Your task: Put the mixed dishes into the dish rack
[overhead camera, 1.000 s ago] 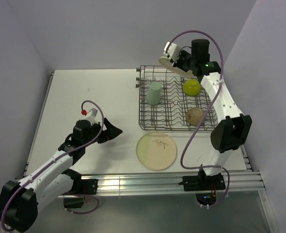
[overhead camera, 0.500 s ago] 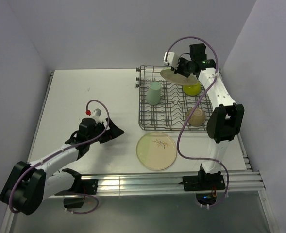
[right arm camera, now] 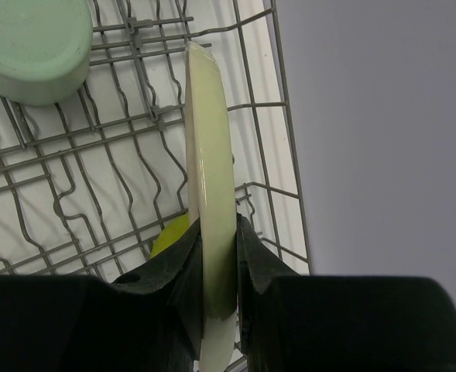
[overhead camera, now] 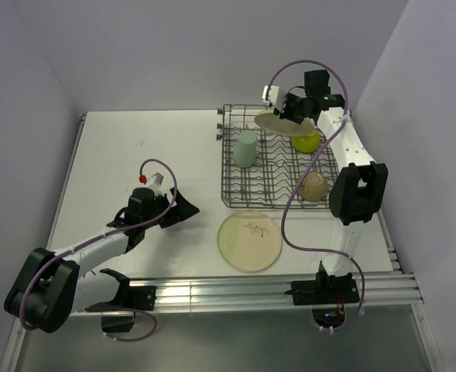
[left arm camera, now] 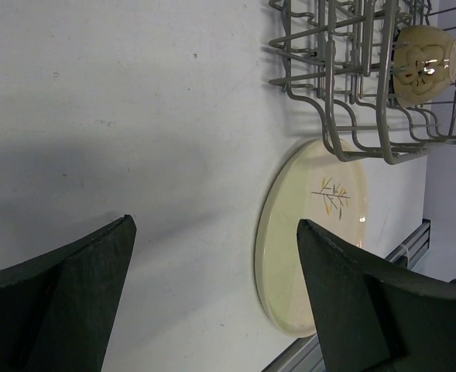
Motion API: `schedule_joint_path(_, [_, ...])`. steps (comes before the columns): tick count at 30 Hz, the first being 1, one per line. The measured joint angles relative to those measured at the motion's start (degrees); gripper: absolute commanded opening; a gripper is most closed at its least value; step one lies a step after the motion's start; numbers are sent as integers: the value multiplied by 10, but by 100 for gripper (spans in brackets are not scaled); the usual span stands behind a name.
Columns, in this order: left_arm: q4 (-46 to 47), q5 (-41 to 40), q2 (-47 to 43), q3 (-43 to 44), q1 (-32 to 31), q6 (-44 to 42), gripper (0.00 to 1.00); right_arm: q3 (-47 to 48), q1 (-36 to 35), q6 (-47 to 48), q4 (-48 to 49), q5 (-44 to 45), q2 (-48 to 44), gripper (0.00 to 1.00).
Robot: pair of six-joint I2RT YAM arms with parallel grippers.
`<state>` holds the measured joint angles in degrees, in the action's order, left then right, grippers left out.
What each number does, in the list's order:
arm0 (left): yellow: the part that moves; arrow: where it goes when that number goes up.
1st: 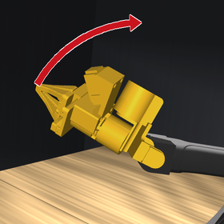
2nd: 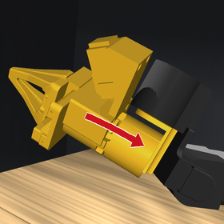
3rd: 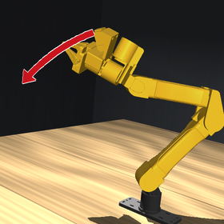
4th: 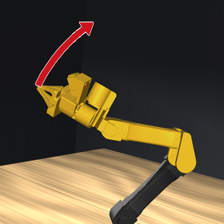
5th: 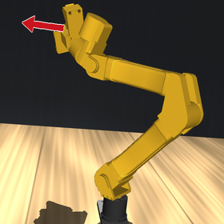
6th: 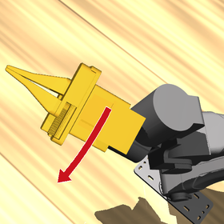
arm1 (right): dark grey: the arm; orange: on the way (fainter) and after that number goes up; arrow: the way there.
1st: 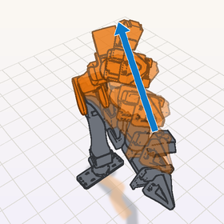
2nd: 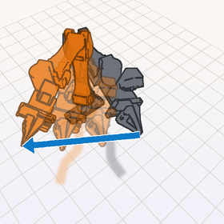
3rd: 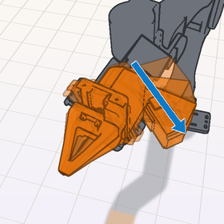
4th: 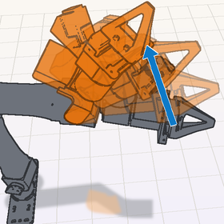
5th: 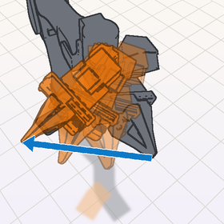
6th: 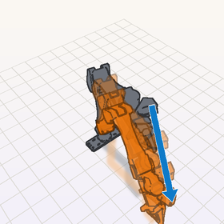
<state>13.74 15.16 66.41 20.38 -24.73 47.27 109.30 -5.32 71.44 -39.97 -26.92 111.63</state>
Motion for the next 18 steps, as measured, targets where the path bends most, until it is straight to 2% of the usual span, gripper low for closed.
schedule_joint_path(9, [9,1,4,0,0,2,92,3,3,11,-1,-16,10,0])
schedule_joint_path(18, [29,6,42,0,-2,2,91,25,5,19,13,-37,69,0])
